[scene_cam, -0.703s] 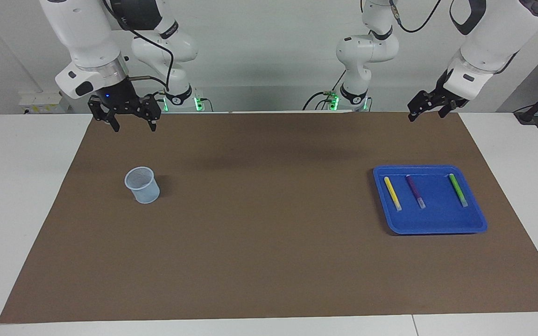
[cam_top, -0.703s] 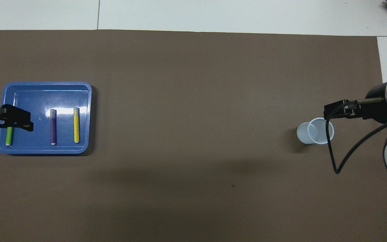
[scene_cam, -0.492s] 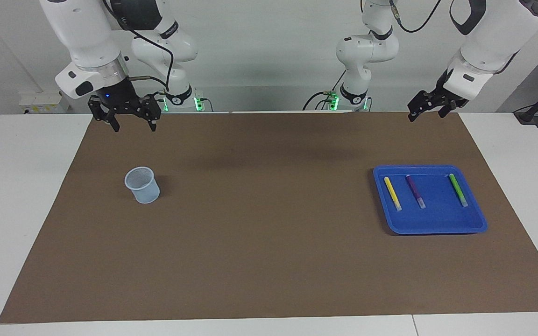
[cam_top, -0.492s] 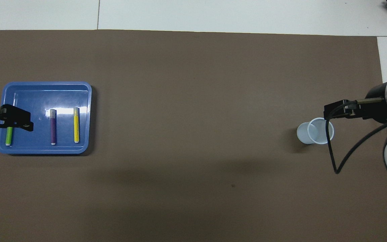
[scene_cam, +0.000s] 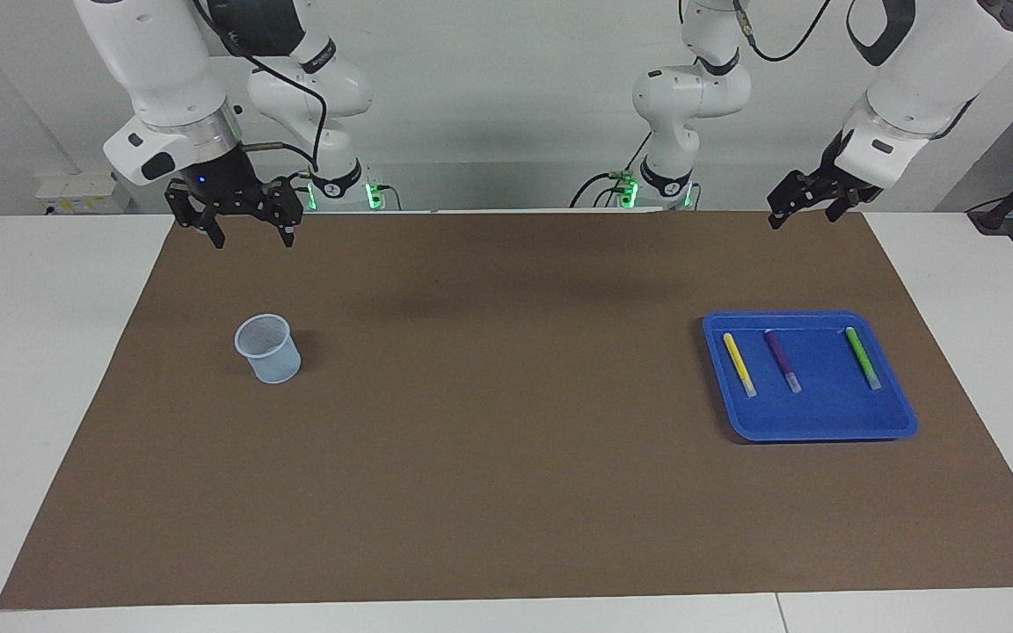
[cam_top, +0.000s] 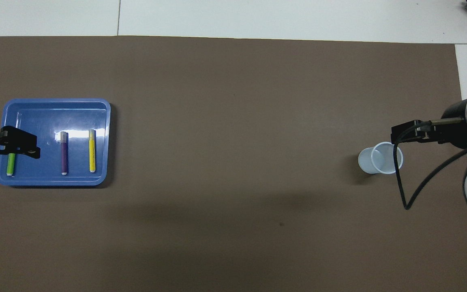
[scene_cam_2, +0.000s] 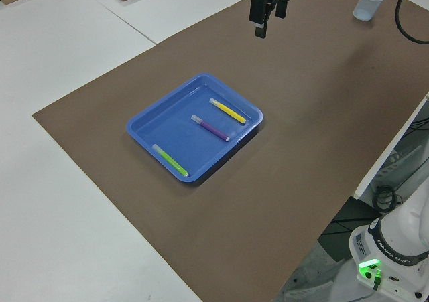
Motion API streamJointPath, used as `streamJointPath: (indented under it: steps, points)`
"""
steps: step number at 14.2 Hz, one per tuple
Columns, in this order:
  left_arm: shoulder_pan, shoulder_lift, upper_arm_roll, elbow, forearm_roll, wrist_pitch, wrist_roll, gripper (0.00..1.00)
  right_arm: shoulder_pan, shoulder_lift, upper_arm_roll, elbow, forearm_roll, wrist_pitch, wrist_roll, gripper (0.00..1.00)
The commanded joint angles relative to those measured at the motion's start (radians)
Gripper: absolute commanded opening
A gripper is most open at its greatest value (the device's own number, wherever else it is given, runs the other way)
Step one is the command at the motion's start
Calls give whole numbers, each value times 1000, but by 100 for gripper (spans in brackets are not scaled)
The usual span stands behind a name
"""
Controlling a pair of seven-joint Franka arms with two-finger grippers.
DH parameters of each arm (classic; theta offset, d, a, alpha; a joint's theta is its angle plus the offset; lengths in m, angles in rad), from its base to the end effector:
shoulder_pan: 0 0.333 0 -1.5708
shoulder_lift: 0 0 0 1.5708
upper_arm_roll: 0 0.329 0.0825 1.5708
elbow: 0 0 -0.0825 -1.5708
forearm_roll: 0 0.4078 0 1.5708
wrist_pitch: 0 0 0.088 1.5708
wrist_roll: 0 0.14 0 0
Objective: Transfer and insert pens with both arms
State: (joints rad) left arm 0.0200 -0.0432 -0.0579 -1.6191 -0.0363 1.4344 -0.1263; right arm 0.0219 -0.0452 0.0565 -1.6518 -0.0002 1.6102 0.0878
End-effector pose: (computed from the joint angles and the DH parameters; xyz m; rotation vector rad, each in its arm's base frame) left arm 0.5432 -0.0267 0.5947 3.1086 0.1341 -0.2242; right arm 0.5648 0.0450 0.5935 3.1391 -0.0148 0.0059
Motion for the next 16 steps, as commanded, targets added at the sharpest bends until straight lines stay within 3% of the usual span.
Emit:
streamJointPath:
  steps: [1, 16]
  points:
    - [6, -27, 4, -24, -13, -8, -7, 100, -14, 11, 6, 21, 20, -12, -10, 100]
    - [44, -38, 7, -77, -16, 84, -4, 100, -3, -19, 11, -8, 23, 31, -10, 100]
